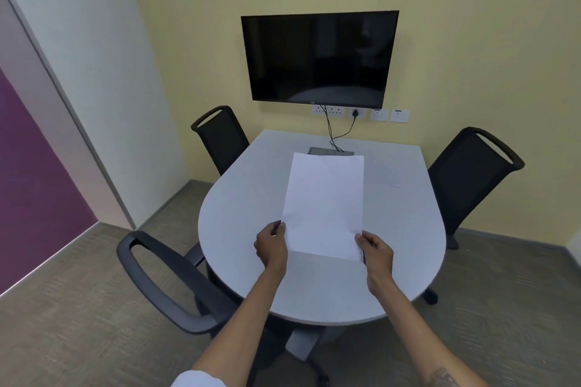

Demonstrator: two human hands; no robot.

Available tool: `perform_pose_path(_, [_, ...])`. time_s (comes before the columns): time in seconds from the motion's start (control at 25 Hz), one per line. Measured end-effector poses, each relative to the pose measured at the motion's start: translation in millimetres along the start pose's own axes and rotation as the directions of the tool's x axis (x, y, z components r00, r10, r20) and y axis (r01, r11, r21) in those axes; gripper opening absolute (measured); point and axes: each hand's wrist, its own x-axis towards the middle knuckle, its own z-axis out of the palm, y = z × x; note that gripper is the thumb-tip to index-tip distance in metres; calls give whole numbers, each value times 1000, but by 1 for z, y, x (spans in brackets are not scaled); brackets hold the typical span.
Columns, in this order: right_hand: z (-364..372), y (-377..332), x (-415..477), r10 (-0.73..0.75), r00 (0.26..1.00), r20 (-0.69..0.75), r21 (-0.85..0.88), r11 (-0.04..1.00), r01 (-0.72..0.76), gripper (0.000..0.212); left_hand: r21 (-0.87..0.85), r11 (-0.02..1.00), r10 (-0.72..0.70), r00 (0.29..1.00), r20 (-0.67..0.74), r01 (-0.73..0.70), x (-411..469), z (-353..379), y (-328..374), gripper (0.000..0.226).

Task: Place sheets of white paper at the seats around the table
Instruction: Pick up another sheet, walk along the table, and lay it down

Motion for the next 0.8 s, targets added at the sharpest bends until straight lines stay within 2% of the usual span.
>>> perform_pose_path(0.2, [35, -7, -48, -2, 996, 91, 37, 999, -1, 16, 14, 998, 57, 997, -49, -57, -1, -64, 12, 21])
perform_pose_path(0.44, [103, -3, -94, -5, 976, 219, 37, 999, -3, 13, -38, 999, 34, 995, -97, -38, 35, -145, 20, 19])
perform_pose_path(0.8, [261, 38, -157, -43, 987, 156, 2, 999, 43, 11, -25, 999, 37, 997, -70, -38, 143, -283, 20, 19])
